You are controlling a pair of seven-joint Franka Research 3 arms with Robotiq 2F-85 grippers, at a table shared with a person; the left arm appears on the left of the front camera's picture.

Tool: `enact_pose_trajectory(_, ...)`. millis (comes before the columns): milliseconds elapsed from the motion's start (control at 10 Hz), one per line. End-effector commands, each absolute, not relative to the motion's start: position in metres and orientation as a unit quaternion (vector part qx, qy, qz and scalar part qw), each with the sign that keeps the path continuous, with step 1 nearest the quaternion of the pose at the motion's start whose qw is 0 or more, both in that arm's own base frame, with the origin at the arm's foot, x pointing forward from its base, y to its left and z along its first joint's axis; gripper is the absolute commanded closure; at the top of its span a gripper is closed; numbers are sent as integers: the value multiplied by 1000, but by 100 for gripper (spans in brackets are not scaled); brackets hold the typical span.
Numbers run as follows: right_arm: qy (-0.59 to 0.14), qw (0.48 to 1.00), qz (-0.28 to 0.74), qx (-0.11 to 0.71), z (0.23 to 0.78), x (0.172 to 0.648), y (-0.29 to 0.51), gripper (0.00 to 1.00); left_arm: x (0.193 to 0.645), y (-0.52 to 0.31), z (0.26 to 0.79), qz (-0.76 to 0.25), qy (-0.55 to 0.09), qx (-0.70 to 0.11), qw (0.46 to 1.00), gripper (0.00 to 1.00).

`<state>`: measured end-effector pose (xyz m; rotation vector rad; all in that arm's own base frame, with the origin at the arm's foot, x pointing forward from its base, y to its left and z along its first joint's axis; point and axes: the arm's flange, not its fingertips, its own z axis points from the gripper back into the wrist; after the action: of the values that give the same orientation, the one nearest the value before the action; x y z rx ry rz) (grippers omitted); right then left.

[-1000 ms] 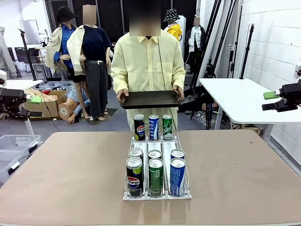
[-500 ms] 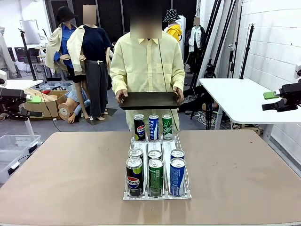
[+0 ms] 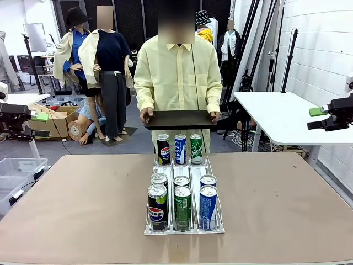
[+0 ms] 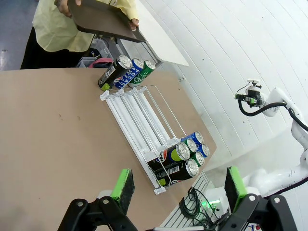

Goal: Retrieve and hand over the desired beverage to the person.
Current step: Pick up a can of the same type that the person held from the Automatic Can Dispenser.

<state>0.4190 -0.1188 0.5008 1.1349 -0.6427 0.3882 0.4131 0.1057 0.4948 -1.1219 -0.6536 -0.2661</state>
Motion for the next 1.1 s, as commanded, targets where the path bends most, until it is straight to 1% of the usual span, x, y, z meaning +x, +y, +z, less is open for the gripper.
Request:
enact_pose_trajectory(0,-299,772,177,532,502,420,-118,0,412,107,497,-123,-305,-526,784,0)
enact_pose_trajectory(1000,-299,772,177,532,502,420,-118,0,412,107,497,-123,-305,-526,784,0)
